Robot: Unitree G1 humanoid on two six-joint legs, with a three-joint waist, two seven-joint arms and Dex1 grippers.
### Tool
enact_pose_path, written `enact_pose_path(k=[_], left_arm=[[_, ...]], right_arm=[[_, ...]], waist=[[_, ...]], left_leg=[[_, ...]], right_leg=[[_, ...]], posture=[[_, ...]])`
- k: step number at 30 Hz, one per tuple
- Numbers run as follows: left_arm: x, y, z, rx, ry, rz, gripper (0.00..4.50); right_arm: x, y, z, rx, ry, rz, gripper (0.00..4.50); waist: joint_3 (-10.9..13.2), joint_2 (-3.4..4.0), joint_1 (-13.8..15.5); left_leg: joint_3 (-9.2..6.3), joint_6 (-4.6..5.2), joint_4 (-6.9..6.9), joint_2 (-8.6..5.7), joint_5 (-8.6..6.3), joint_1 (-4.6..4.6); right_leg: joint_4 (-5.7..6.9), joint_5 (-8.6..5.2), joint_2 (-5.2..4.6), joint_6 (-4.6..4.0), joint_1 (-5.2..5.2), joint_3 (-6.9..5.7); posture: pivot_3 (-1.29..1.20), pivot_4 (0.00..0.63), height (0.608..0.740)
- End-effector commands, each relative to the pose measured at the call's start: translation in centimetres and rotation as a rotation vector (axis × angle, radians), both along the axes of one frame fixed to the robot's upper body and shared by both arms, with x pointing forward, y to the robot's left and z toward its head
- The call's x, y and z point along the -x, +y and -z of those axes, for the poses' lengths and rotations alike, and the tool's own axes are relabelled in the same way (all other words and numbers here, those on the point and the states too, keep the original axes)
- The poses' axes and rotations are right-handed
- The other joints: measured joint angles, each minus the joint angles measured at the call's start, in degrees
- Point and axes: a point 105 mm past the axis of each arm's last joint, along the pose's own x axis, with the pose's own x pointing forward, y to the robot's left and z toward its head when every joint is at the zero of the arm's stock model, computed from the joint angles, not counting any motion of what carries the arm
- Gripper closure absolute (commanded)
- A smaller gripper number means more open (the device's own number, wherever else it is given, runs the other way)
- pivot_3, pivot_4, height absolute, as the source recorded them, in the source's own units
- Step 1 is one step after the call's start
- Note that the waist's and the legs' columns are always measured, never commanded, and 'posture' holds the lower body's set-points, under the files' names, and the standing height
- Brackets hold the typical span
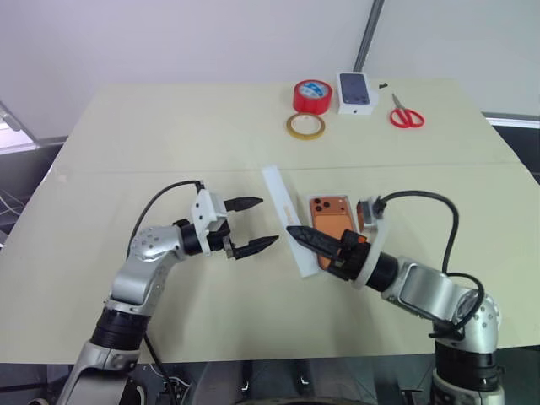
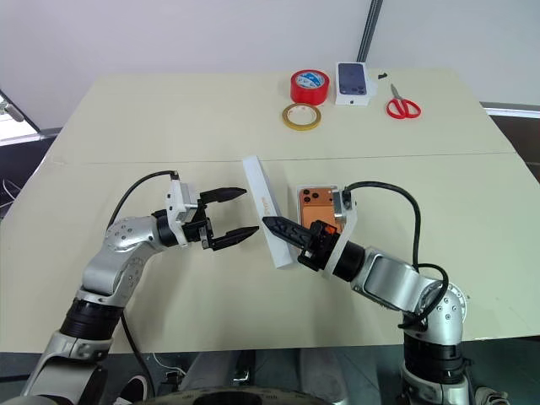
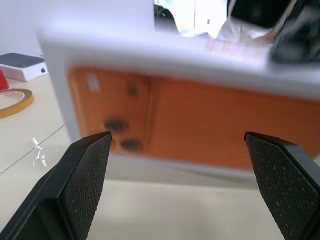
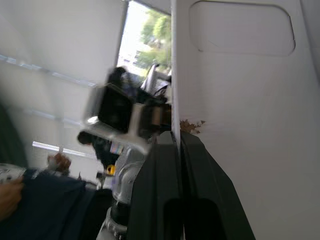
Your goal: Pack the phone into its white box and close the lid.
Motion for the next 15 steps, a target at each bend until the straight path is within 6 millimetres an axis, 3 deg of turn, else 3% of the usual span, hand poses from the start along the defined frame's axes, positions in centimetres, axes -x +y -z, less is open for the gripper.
enact_pose_path(k=[1,10,15], left_arm=[[0.5,-0.5,-0.9,0.032,-0.019,0.012,0.00],[0.4,-2.5,0.8,0.051,0.006,0.019,4.34],[-1.3,-4.9,1.5,0.061,-0.013,-0.019,4.43]], right_arm=[[0.1,0.0,-0.9,-0.018,-0.014,0.018,4.45],[-2.0,-2.4,-0.1,-0.014,0.057,0.157,4.50],[-2.1,-4.4,1.8,0.084,0.115,0.217,4.50]], waist=[[0.0,0.00,0.3],[0.0,-0.01,0.6],[0.0,-0.04,0.9]], left_leg=[[0.00,0.00,0.00,0.00,0.00,0.00],[0.00,0.04,0.00,0.00,-0.03,-0.03],[0.00,0.08,0.02,-0.01,-0.04,-0.03]], right_leg=[[0.00,0.00,0.00,0.00,0.00,0.00],[-0.15,0.00,-0.03,0.00,0.05,0.00],[-0.20,0.00,-0.03,0.00,0.10,-0.01]], posture=[[0.00,0.150,0.740],[0.00,0.150,0.740],[0.00,0.150,0.740]])
